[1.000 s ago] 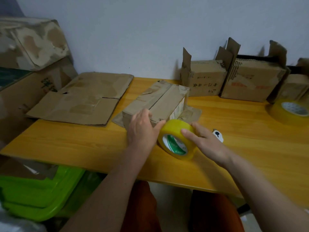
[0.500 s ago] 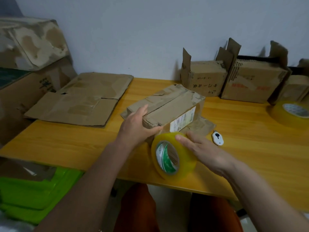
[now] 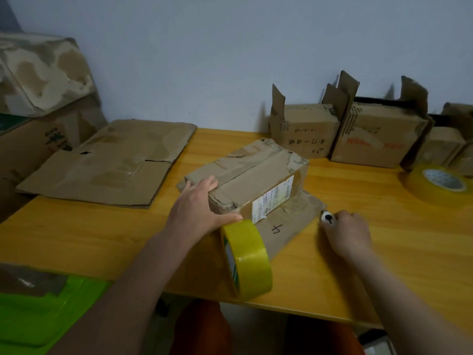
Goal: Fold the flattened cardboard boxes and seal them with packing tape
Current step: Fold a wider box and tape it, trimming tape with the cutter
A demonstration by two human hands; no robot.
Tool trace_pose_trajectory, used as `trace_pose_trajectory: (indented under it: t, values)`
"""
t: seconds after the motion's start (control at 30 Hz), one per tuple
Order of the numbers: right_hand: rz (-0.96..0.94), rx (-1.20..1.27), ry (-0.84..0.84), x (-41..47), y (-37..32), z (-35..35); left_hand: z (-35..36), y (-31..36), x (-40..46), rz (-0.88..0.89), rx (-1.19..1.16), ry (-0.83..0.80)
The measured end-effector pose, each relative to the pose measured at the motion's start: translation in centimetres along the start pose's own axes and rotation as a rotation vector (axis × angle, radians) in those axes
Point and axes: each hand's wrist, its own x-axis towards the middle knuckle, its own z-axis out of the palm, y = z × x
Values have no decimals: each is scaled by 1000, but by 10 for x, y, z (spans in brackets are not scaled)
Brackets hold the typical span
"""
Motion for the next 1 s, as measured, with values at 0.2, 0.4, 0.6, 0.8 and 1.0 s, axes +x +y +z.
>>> trace_pose_trajectory:
  t: [0.2,0.4,0.6,0.8,1.0]
  values:
    - [-82,389,209,-11,16,-22,-4,-5,-3,43,14,-46]
    - [-654,744,222,-66,-55,-61,-16,2,-6,196,36,-258]
    - [-725,775,-174,-65,-108,-45,-3,9,45,225,-249,-373]
    - [-745,734,-289,-58,-108,-35,3,4,16,-148,-877,-148]
    - [-762,749,-414,-57,-104,-28,17,4,-35,-284,-1034,-383]
